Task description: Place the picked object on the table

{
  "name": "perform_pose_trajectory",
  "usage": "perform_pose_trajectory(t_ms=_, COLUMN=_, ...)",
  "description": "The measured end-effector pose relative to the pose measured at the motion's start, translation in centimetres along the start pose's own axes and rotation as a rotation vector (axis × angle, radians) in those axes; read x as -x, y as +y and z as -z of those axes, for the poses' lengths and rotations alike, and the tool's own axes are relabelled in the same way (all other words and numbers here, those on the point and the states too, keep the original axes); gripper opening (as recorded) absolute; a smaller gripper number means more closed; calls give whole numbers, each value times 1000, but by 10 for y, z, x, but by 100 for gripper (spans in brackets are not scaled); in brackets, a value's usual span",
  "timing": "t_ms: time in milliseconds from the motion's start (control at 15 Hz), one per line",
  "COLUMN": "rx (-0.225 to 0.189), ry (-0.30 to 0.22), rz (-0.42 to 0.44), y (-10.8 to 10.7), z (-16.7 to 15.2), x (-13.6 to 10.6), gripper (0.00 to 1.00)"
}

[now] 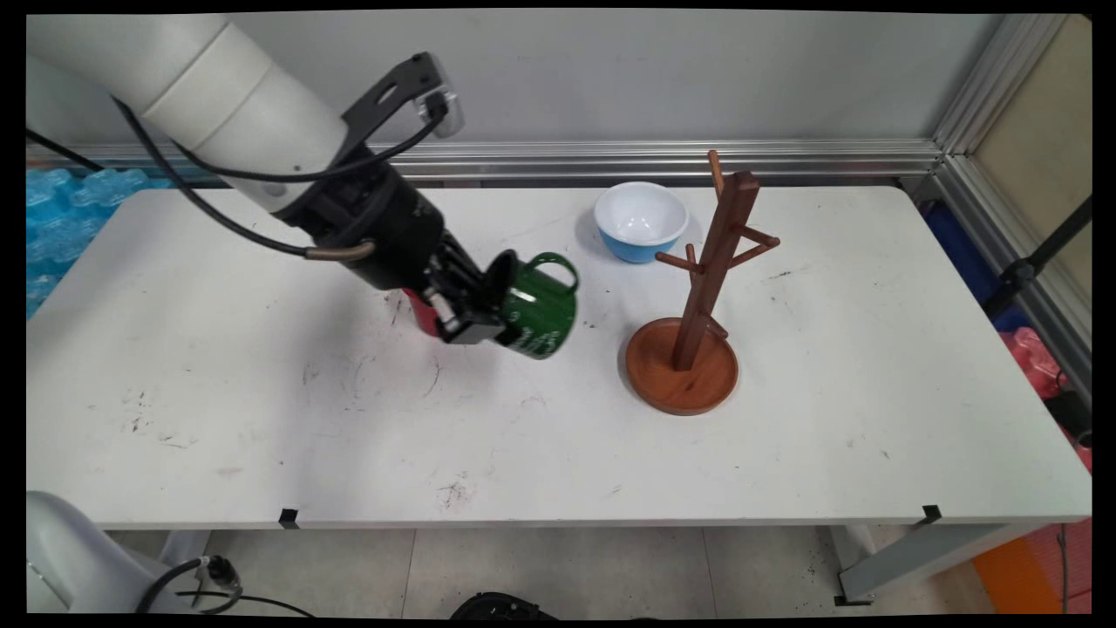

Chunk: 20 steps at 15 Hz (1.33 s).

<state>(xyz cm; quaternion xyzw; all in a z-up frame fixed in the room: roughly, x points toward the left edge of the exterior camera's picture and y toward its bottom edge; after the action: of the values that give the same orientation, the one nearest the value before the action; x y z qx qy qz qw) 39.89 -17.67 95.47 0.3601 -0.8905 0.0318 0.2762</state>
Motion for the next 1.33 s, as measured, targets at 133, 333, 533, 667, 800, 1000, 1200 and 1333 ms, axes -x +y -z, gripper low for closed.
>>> perform_pose_trajectory(t_ms=133, rx=-33, ry=-52, rz=-33, y=-1, z=4, x=6, gripper=0)
perform_pose_trajectory(t_ms=333, rx=-80, ry=-137, rz=-86, y=-4, z=6, x=14, gripper=0)
perform_pose_trajectory(t_ms=533, rx=-112, ry=-207, rz=-131, y=-5, z=3, x=21, gripper=0)
perform_pose_trajectory(t_ms=667, rx=-121, ry=-262, rz=-182, y=-5, z=-2, x=27, gripper=0)
perform_pose_trajectory(t_ms=800, rx=-122, ry=-305, rz=-237, y=-4, z=-9, x=32, gripper=0)
perform_pose_trajectory(t_ms=1000, rx=-122, ry=-354, rz=-302, y=-5, z=-21, x=39, gripper=0)
perform_pose_trajectory(t_ms=1200, rx=-128, ry=-405, rz=-359, y=-5, z=-35, x=46, gripper=0)
perform_pose_trajectory(t_ms=1333, rx=-137, ry=-432, rz=-390, y=-5, z=-44, x=50, gripper=0)
